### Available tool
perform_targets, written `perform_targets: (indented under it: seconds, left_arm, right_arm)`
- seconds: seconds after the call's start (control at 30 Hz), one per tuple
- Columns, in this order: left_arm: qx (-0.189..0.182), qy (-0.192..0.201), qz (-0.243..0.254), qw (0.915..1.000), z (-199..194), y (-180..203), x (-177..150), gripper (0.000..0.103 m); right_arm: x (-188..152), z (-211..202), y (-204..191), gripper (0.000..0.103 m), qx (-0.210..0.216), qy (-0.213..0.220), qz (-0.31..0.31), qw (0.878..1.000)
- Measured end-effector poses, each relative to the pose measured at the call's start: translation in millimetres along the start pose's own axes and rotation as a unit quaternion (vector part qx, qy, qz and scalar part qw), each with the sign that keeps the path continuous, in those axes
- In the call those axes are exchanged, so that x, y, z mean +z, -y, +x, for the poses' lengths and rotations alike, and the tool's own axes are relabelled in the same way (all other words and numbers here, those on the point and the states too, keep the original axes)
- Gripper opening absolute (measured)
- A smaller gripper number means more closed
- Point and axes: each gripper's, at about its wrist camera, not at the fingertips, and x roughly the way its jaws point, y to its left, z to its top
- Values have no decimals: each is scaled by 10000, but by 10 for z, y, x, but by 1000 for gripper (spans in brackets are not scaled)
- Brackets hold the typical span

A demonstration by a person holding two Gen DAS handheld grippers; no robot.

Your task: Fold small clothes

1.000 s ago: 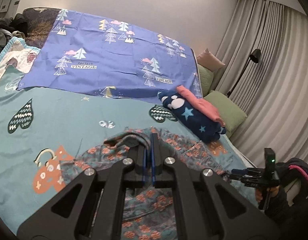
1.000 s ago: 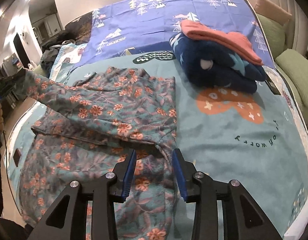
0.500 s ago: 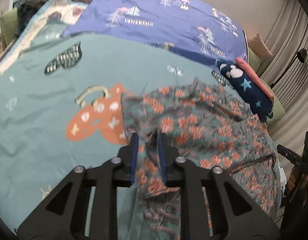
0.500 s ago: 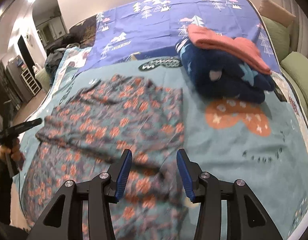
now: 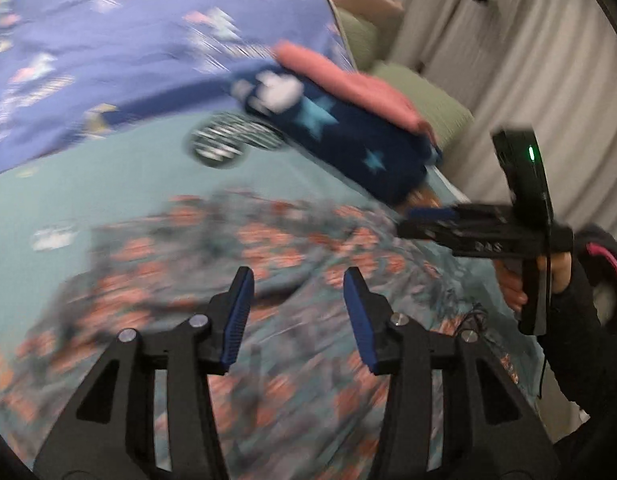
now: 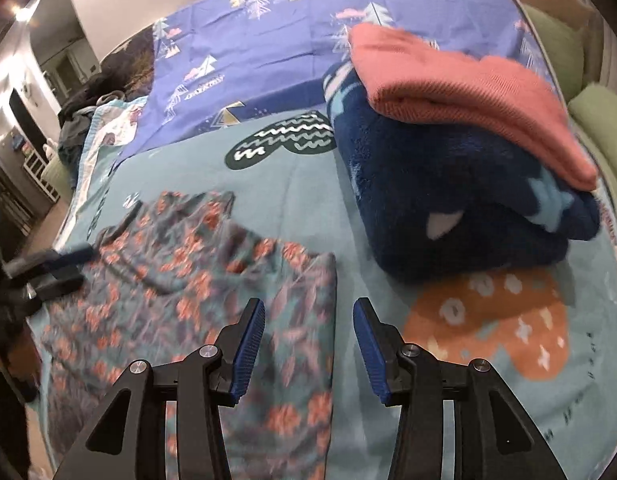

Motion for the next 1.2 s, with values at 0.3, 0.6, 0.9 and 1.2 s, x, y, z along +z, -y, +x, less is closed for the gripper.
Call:
perform_targets:
  seconds: [0.3, 0.6, 0.9, 1.2]
  left_arm:
    - [-665, -844, 764, 9913, 815, 384, 197, 6]
    - [-392, -309, 919, 9945, 897, 549, 432, 5]
    - [816, 393, 92, 9958, -151, -249, 120, 51]
    - [1133, -212, -890, 9893, -279, -1315, 50, 57]
  right_arm:
    - [-23, 211, 118, 3, 660, -112, 17, 9978]
    - [26, -51, 284, 3, -121, 485, 193, 9986]
    - [2, -287, 303, 25, -18, 563, 242, 9981]
    - [725, 389, -591, 62, 1328, -488, -235, 9897]
